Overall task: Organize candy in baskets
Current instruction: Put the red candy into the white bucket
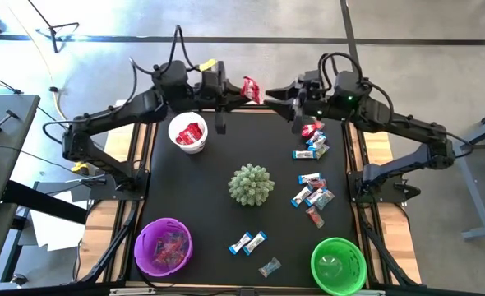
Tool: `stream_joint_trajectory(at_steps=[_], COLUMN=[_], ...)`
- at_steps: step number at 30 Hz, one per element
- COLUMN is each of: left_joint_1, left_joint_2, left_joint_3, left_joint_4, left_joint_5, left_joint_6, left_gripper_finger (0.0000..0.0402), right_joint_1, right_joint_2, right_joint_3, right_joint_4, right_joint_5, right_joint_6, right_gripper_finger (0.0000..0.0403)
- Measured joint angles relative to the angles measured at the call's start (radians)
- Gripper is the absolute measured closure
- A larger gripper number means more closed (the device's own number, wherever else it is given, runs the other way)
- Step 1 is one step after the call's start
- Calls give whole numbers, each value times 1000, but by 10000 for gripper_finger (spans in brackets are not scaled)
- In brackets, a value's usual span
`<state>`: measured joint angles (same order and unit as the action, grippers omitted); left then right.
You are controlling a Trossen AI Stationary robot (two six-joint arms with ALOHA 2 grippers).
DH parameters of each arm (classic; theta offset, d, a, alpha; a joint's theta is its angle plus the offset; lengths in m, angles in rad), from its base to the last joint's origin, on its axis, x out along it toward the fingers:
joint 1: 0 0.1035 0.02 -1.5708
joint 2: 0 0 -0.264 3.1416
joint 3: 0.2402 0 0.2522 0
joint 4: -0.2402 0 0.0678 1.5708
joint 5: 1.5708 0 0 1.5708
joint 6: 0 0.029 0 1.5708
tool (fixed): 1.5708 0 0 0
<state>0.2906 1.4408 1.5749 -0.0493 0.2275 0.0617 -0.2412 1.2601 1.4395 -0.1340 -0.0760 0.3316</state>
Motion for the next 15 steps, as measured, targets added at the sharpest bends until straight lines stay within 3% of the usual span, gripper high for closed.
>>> stream_joint_trajectory(at_steps=[3, 10, 15], left_joint_1=[26, 84, 112], left_joint_2=[-50, -169, -205], left_joint_3=[0, 0, 0], left_joint_4=[-165, -731, -1128], left_joint_5=[-79, -392, -422], left_joint_6=[1, -47, -200], left_gripper_finger=[400, 401, 400], right_joint_1=[-15, -23, -23], right_joint_2=[-15, -33, -32], right_joint_3=[0, 0, 0], right_joint_4=[-60, -231, -312], right_joint_5=[39, 142, 210], right_joint_6=[0, 10, 23], right_gripper_finger=[214, 220, 225])
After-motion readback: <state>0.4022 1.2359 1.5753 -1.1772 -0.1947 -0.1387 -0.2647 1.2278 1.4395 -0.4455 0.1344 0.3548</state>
